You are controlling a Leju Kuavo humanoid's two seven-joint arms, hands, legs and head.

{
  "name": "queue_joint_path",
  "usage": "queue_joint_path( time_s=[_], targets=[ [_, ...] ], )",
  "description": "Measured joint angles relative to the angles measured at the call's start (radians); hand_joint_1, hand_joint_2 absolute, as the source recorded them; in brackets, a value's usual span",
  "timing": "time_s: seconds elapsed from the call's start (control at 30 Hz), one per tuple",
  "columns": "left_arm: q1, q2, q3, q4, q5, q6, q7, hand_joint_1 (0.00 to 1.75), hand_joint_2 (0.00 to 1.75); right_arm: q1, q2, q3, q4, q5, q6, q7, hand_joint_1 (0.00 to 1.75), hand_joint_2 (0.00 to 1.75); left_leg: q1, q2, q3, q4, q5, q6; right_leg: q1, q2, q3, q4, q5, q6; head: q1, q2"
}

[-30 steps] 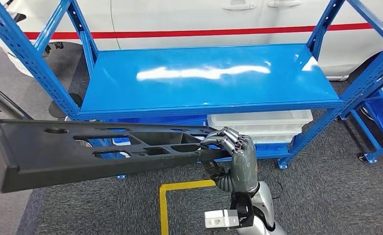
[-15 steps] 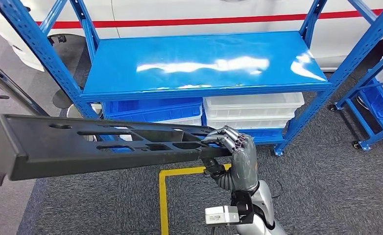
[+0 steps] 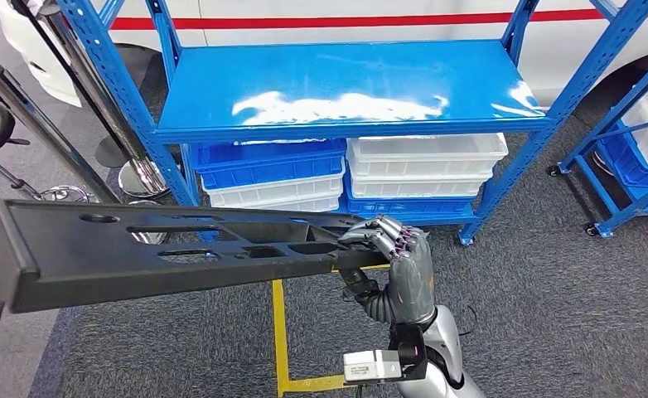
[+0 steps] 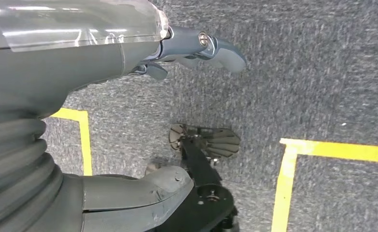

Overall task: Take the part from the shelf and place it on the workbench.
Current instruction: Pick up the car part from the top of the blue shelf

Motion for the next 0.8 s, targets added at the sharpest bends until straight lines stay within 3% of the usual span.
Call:
queue_joint_path(
  time_s=[0.03,0.1,0.13,0.17,0.2,0.27,0.3,0.33,0.37,0.43,0.5,0.53,0.6,0.63,0.67,0.77,0.8],
  targets=[
    [0.000,0.000,0.000,0.000,0.000,0.000,0.000,0.00,1.75,-0.002,0.000,0.000,0.000,0.000,0.000,0.000,1.75,1.75,0.001,0.000,-0.004,0.000,0.009,-0.006,0.004,0.000,0.018,-0.035,-0.011,-0.004,0.000,0.000],
    [0.001,0.000,0.000,0.000,-0.002,0.000,0.000,0.00,1.75,-0.003,0.000,0.000,0.000,0.001,0.000,0.000,1.75,1.75,0.002,-0.001,-0.011,-0.003,0.023,-0.018,0.003,-0.002,0.010,-0.051,0.004,-0.014,0.000,0.000],
    [0.002,0.000,0.000,0.000,-0.003,0.000,0.000,0.00,1.75,-0.005,0.000,0.000,0.001,0.001,0.000,0.000,1.75,1.75,0.004,-0.002,-0.017,0.004,0.010,-0.025,0.000,-0.004,0.001,-0.054,0.016,-0.021,0.000,0.000],
    [0.003,0.001,0.000,0.000,-0.005,0.000,0.000,0.00,1.75,-0.006,0.001,0.000,0.001,0.001,0.000,0.000,1.75,1.75,0.005,-0.004,-0.026,0.026,-0.021,-0.032,-0.003,-0.006,-0.010,-0.057,0.029,-0.028,0.000,0.000],
    [0.003,0.001,0.000,0.000,-0.006,0.000,0.000,0.00,1.75,-0.007,0.001,0.000,0.002,0.001,0.000,0.000,1.75,1.75,0.009,-0.006,-0.039,0.068,-0.071,-0.038,-0.004,-0.008,-0.023,-0.058,0.041,-0.033,0.000,0.000],
    [0.003,0.000,0.000,0.000,-0.008,0.000,0.000,0.00,1.75,-0.008,0.002,0.000,0.004,0.002,0.000,0.000,1.75,1.75,0.014,-0.006,-0.067,0.192,-0.165,-0.051,-0.004,-0.009,-0.056,-0.056,0.066,-0.037,0.000,0.000],
    [0.003,0.000,0.000,0.001,-0.009,0.000,0.000,0.00,1.75,-0.008,0.002,0.000,0.006,0.002,0.000,0.000,1.75,1.75,0.016,-0.006,-0.071,0.247,-0.183,-0.055,-0.004,-0.009,-0.074,-0.053,0.078,-0.036,0.000,0.000],
    [0.003,0.000,0.000,0.001,-0.010,0.000,0.000,0.00,1.75,-0.008,0.002,0.000,0.007,0.002,0.000,0.000,1.75,1.75,0.018,-0.006,-0.063,0.273,-0.174,-0.058,-0.004,-0.010,-0.092,-0.051,0.089,-0.035,0.000,0.000],
    [0.003,0.000,0.000,0.001,-0.011,0.000,0.000,0.00,1.75,-0.008,0.002,0.000,0.008,0.002,0.000,0.000,1.75,1.75,0.019,-0.006,-0.039,0.264,-0.147,-0.059,-0.004,-0.010,-0.108,-0.047,0.099,-0.033,0.000,0.000],
    [0.002,0.001,0.000,0.001,-0.011,0.000,-0.001,0.00,1.75,-0.010,0.002,0.000,0.009,0.002,-0.001,0.000,1.75,1.75,0.020,-0.007,0.054,0.156,-0.096,-0.054,-0.005,-0.010,-0.135,-0.041,0.116,-0.027,0.000,0.000],
    [0.001,0.001,0.000,0.001,-0.012,0.000,-0.002,0.00,1.75,-0.014,0.003,0.000,0.009,0.002,-0.002,0.000,1.75,1.75,0.016,-0.009,0.153,0.008,-0.103,-0.043,-0.005,-0.011,-0.149,-0.037,0.132,-0.018,0.000,0.000],
    [0.000,0.002,0.000,0.001,-0.012,-0.001,-0.003,0.00,1.75,-0.017,0.003,0.000,0.009,0.002,-0.002,-0.001,1.75,1.75,0.012,-0.009,0.179,-0.038,-0.113,-0.038,-0.006,-0.012,-0.153,-0.038,0.142,-0.012,0.000,0.000],
    [0.001,0.002,0.000,0.001,-0.012,-0.001,-0.003,0.00,1.75,-0.023,0.003,0.000,0.009,0.002,-0.002,-0.002,1.75,1.75,0.009,-0.009,0.186,-0.071,-0.108,-0.027,-0.008,-0.013,-0.157,-0.046,0.160,0.000,0.000,0.000],
    [0.002,0.001,0.000,0.002,-0.012,-0.002,-0.003,0.00,1.75,-0.026,0.003,0.000,0.009,0.002,-0.002,-0.003,1.75,1.75,0.011,-0.007,0.180,-0.075,-0.096,-0.020,-0.009,-0.010,-0.161,-0.045,0.154,0.006,0.000,0.000],
    [0.002,0.001,0.000,0.002,-0.012,-0.002,-0.003,0.00,1.75,-0.029,0.003,0.000,0.009,0.002,-0.002,-0.005,1.75,1.75,0.013,-0.004,0.173,-0.080,-0.084,-0.011,-0.010,-0.007,-0.170,-0.028,0.130,0.010,0.000,0.000],
    [0.002,0.000,0.000,0.003,-0.013,-0.003,-0.003,0.00,1.75,-0.034,0.003,0.000,0.009,0.002,-0.002,-0.007,1.75,1.75,0.015,0.002,0.138,-0.077,-0.056,0.004,-0.013,-0.001,-0.222,0.134,-0.006,0.019,0.000,0.000],
    [0.002,0.000,0.000,0.003,-0.013,-0.003,-0.003,0.00,1.75,-0.035,0.003,0.000,0.009,0.002,-0.002,-0.008,1.75,1.75,0.015,0.002,0.126,-0.072,-0.051,0.004,-0.014,-0.001,-0.236,0.192,-0.035,0.022,0.000,0.000]
  ],
)
